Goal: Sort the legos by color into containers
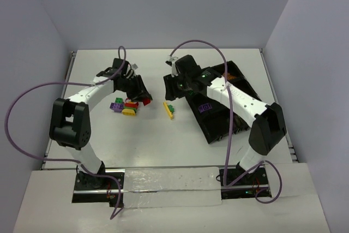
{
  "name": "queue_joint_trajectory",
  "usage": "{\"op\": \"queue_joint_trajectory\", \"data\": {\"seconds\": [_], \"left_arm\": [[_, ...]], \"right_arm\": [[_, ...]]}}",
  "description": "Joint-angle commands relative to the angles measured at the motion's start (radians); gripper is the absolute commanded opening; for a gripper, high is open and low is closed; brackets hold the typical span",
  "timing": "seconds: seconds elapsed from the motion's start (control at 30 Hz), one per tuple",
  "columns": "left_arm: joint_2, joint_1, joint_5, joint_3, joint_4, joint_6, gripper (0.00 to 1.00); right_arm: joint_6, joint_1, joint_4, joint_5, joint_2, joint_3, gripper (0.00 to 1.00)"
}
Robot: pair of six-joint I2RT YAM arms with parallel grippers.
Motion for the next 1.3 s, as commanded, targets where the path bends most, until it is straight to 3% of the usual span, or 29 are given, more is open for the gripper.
{"op": "queue_joint_trajectory", "data": {"seconds": [0.0,0.17,0.23,0.33,0.5,1.1,1.27], "left_arm": [[0.002,-0.081,-0.212,0.028,-0.079,-0.021,0.02],[0.062,-0.093,-0.214,0.003,-0.066,-0.058,0.15],[0.062,-0.093,-0.207,-0.018,-0.048,-0.063,0.35],[0.045,-0.093,-0.228,-0.019,-0.048,-0.060,0.57],[0.036,-0.093,-0.253,0.021,-0.075,-0.045,0.75],[-0.077,-0.065,-0.380,0.133,-0.134,-0.124,0.73],[-0.096,-0.059,-0.372,0.104,-0.115,-0.144,0.72]], "right_arm": [[0.089,-0.010,-0.059,0.218,0.049,-0.017,0.55],[0.140,-0.010,-0.067,0.260,0.094,-0.047,0.55],[0.158,-0.010,-0.061,0.251,0.110,-0.059,0.54],[0.172,-0.009,-0.044,0.226,0.122,-0.073,0.54],[0.164,0.007,-0.030,0.211,0.161,-0.055,0.54],[0.211,0.061,0.063,0.192,0.306,-0.028,0.53],[0.225,0.065,0.088,0.207,0.325,-0.051,0.42]]}}
